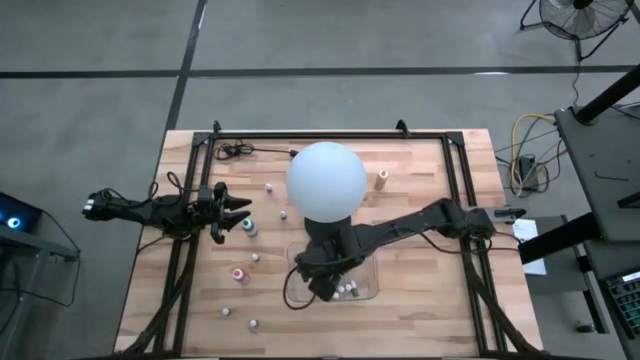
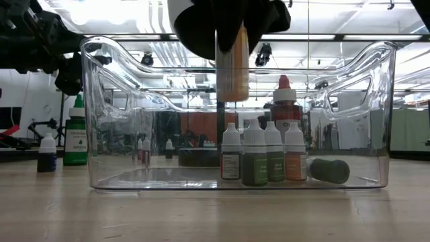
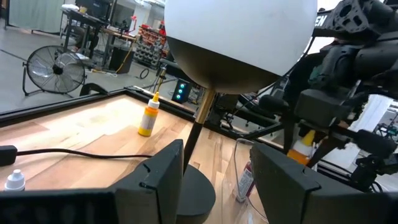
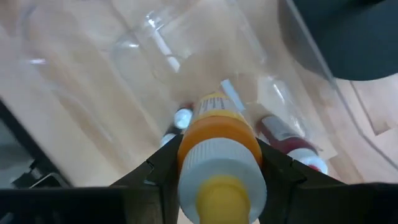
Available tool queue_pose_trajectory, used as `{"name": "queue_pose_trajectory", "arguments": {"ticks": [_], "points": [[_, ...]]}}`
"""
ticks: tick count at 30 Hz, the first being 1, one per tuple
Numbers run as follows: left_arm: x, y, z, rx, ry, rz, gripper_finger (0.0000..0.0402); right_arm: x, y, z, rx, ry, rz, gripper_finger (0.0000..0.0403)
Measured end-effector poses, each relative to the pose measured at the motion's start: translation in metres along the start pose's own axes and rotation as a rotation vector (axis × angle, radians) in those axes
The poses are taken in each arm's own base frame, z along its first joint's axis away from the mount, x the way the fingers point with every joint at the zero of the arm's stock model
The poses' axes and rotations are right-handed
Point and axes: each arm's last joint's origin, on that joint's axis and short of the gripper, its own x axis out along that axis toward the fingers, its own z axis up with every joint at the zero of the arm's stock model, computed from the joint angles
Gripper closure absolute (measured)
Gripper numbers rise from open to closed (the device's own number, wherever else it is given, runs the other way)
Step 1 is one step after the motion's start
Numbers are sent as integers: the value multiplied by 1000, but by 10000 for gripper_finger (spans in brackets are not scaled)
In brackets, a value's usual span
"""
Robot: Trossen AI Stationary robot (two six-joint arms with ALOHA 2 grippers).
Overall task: Pick & Place food coloring
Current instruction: Put the bottom big yellow food coloring bottle into the transparent bin
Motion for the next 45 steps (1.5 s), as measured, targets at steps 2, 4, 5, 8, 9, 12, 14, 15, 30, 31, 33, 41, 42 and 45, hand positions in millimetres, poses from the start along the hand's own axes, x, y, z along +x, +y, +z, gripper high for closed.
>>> {"name": "queue_pose_trajectory", "arguments": {"ticks": [2,4,5,8,9,12,14,15,30,31,33,41,42,45], "points": [[0,0,0,0,0,0,241,5,-3,2,1,4,-12,266],[0,0,0,0,0,0,241,10,-4,4,-10,4,-14,266],[0,0,0,0,0,0,241,11,-4,5,-12,1,-11,266],[0,0,0,0,0,0,241,16,-6,7,-23,-2,-8,266],[0,0,0,0,0,0,241,17,-6,8,-23,0,-11,266],[0,0,0,0,0,0,241,25,-10,9,-20,13,-29,266],[0,0,0,0,0,0,241,31,-12,9,-22,19,-37,266],[0,0,0,0,0,0,241,33,-13,9,-22,26,-44,266],[0,0,0,0,0,0,241,56,-25,11,-31,51,-60,266],[0,0,0,0,0,0,241,58,-26,12,-30,48,-57,266],[0,0,0,0,0,0,241,59,-26,11,-29,48,-58,266],[0,0,0,0,0,0,241,64,-30,7,-13,61,-70,266],[0,0,0,0,0,0,241,64,-31,7,-10,63,-73,265],[0,0,0,0,0,0,241,68,-33,5,9,73,-86,256]]}}
